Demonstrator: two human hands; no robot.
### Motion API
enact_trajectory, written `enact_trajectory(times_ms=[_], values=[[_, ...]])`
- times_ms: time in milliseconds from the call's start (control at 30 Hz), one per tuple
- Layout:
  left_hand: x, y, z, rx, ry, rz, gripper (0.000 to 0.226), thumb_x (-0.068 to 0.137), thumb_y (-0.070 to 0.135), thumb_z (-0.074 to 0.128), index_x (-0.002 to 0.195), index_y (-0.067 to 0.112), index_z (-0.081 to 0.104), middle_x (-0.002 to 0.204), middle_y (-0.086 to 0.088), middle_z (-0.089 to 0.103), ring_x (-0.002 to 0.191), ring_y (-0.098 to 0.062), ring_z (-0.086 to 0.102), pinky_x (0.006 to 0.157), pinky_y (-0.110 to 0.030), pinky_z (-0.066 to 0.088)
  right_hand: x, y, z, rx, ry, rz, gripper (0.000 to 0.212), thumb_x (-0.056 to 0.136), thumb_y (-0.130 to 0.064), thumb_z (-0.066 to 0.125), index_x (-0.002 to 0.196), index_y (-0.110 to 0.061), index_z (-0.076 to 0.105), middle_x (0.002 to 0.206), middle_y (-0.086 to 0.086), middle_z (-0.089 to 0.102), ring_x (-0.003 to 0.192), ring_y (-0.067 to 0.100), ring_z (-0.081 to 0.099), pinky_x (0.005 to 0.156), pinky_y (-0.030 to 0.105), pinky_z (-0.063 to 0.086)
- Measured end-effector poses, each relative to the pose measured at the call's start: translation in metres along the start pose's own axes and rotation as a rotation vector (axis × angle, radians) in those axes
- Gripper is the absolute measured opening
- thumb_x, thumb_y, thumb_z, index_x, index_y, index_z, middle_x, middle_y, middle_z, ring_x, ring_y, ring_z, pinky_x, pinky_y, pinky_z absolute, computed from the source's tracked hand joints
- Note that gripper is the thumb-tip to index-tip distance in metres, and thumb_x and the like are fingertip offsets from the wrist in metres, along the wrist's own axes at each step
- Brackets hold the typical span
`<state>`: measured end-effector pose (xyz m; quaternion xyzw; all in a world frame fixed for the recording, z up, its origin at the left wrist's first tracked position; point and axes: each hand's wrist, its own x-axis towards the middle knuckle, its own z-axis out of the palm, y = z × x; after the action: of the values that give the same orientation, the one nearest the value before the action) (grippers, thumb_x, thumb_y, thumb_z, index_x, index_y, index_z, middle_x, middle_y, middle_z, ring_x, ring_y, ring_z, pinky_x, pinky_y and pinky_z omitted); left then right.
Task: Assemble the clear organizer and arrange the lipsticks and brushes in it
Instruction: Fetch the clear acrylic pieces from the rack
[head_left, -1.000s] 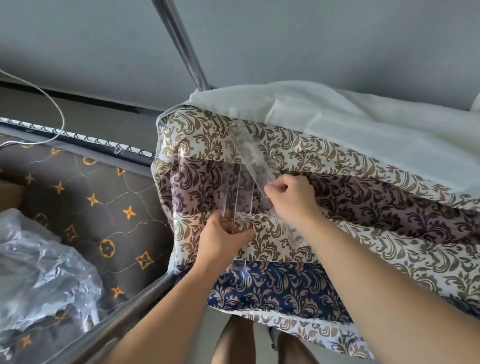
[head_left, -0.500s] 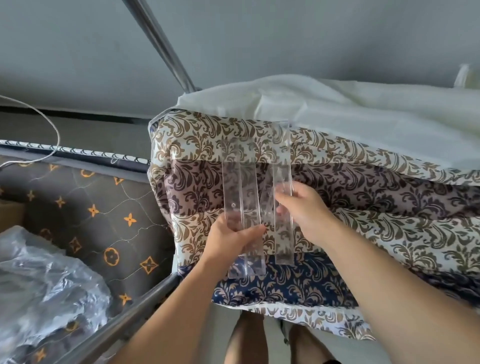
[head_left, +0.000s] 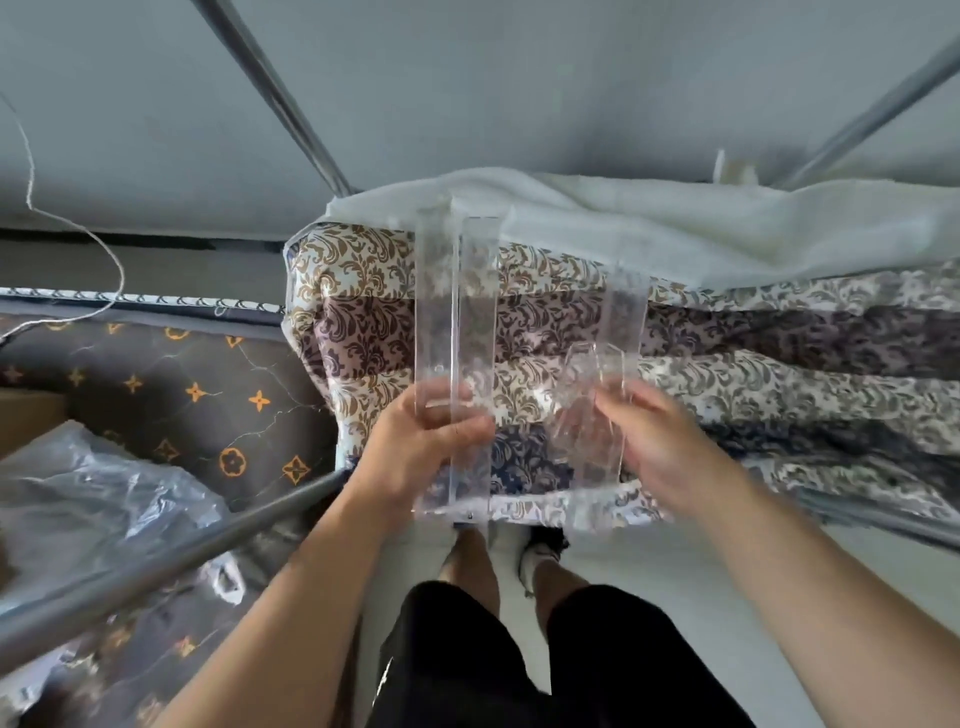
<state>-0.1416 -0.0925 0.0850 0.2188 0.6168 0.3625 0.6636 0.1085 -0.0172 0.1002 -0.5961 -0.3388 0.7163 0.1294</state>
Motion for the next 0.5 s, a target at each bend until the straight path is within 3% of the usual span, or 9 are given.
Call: enact_trajectory(times_ms=[67,133,200,267,333,367,433,500], values=[[-0.036,0.015,0.008,0.025,0.003,0.022,0.040,0.070,0.022,0.091,0.103,0.023,0.069,0.099,-0.016,0.078,0.088,-0.031,0.076,0.069,-0.032,0.061,-0.034,-0.008,-0.009,0.074,-0.009,-0.014,0.021,0.084,-0.030,0.065,0.104,-0.036,0.068,0.107,0.001,0.076,0.096,0.028,0.073,0.076,0.039,0.060],[-0.075,0.030,0.016,0.067,-0.019,0.040,0.033,0.067,0.019,0.089,0.092,0.032,0.072,0.096,-0.014,0.078,0.086,-0.029,0.077,0.068,-0.032,0.063,-0.070,-0.011,-0.014,0.100,-0.006,-0.042,0.027,0.087,-0.025,0.064,0.114,-0.023,0.063,0.100,0.005,0.075,0.085,0.020,0.076,0.062,0.034,0.061],[-0.112,0.040,0.020,0.132,-0.051,0.045,0.036,0.066,0.019,0.088,0.096,0.028,0.070,0.096,-0.010,0.079,0.084,-0.025,0.078,0.067,-0.030,0.062,-0.105,-0.011,-0.015,0.071,0.020,-0.084,0.030,0.086,-0.031,0.064,0.116,-0.026,0.067,0.108,0.001,0.070,0.095,0.013,0.072,0.078,0.041,0.059],[-0.144,0.048,0.022,0.213,-0.074,0.044,0.050,0.066,0.024,0.091,0.107,0.018,0.064,0.098,-0.007,0.079,0.086,-0.025,0.078,0.069,-0.032,0.063,-0.139,-0.006,-0.013,0.057,0.027,-0.124,0.026,0.084,-0.037,0.064,0.109,-0.038,0.072,0.117,0.005,0.071,0.106,0.021,0.069,0.100,0.056,0.048],[-0.169,0.056,0.024,0.247,-0.093,0.055,0.052,0.068,0.022,0.093,0.109,0.016,0.063,0.101,-0.008,0.078,0.087,-0.029,0.077,0.071,-0.039,0.063,-0.169,0.000,-0.010,0.081,0.051,-0.148,0.040,0.090,-0.036,0.063,0.130,-0.037,0.062,0.132,0.002,0.065,0.117,0.019,0.065,0.105,0.055,0.046],[-0.178,0.057,0.024,0.265,-0.110,0.057,0.048,0.070,0.019,0.091,0.109,0.016,0.064,0.102,-0.009,0.077,0.088,-0.031,0.076,0.070,-0.040,0.063,-0.184,0.005,-0.007,0.096,0.061,-0.164,0.041,0.095,-0.033,0.060,0.135,-0.036,0.056,0.130,-0.006,0.066,0.114,0.013,0.066,0.098,0.047,0.054],[-0.196,0.056,0.026,0.315,-0.167,0.033,0.045,0.075,0.011,0.086,0.113,0.013,0.062,0.103,-0.010,0.077,0.090,-0.033,0.075,0.070,-0.041,0.062,-0.217,0.013,0.006,0.110,0.098,-0.186,0.028,0.100,-0.029,0.056,0.124,-0.044,0.056,0.112,-0.015,0.069,0.093,0.004,0.072,0.071,0.032,0.062],[-0.210,0.055,0.030,0.347,-0.240,0.005,0.048,0.075,0.008,0.085,0.116,0.010,0.060,0.105,-0.009,0.077,0.091,-0.033,0.075,0.073,-0.043,0.063,-0.251,0.017,0.021,0.114,0.162,-0.196,0.023,0.100,-0.040,0.055,0.110,-0.061,0.059,0.108,-0.020,0.068,0.092,0.006,0.073,0.066,0.028,0.061]])
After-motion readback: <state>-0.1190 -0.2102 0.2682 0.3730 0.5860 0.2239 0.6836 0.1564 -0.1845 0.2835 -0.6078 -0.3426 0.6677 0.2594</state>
